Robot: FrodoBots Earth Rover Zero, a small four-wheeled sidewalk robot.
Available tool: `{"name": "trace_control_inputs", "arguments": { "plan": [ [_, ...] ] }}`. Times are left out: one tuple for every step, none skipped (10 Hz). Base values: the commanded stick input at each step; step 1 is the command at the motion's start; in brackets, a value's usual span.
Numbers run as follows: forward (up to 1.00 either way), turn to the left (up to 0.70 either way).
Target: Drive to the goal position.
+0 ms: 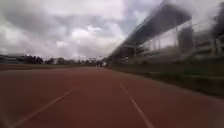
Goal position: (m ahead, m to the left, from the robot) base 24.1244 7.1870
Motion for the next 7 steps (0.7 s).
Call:
{"name": "trace_control_inputs", "arguments": {
  "plan": [
    [0.70, 0.01],
    [0.70, 0.01],
    [0.70, 0.01],
    [0.70, 0.01],
    [0.70, 0.01],
    [0.70, 0.01],
    [0.70, 0.01]
  ]
}}
